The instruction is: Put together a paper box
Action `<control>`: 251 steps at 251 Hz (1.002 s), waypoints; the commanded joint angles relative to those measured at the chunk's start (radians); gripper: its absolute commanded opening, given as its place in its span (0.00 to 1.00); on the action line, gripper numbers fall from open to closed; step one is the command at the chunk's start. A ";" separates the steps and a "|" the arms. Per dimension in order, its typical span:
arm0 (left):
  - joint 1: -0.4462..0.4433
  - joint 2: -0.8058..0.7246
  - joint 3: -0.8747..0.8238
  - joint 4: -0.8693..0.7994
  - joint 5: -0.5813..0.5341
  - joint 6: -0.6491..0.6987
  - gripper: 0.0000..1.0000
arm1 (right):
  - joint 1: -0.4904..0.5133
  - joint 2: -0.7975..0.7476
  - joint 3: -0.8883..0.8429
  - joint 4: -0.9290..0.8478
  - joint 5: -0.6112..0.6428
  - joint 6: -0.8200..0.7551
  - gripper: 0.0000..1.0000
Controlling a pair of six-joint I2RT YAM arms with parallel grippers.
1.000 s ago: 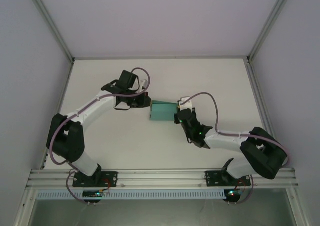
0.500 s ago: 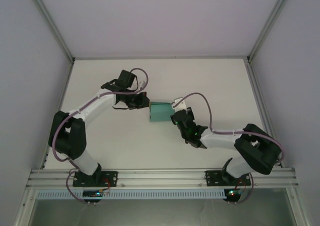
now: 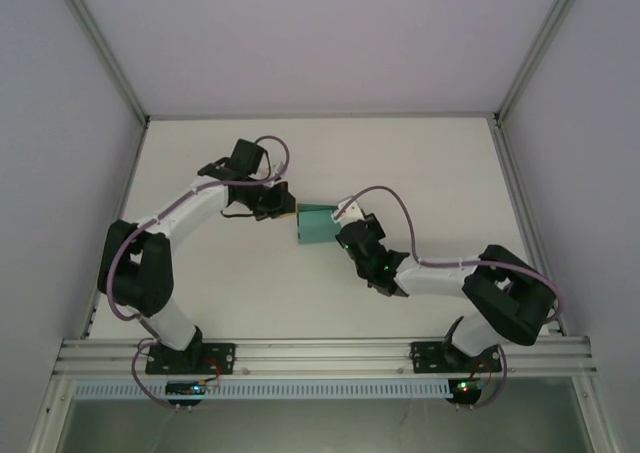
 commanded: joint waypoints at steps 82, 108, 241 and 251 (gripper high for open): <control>0.018 0.016 0.079 -0.039 0.164 0.052 0.00 | 0.032 0.075 -0.003 -0.243 -0.182 -0.036 0.00; 0.028 0.024 0.092 -0.044 0.170 0.054 0.00 | 0.028 0.073 0.003 -0.253 -0.193 -0.034 0.00; -0.042 0.010 -0.031 -0.020 0.019 0.118 0.00 | 0.011 0.066 0.026 -0.287 -0.210 -0.040 0.00; -0.064 -0.010 -0.058 -0.015 -0.027 0.132 0.00 | 0.013 0.064 0.023 -0.287 -0.203 -0.031 0.00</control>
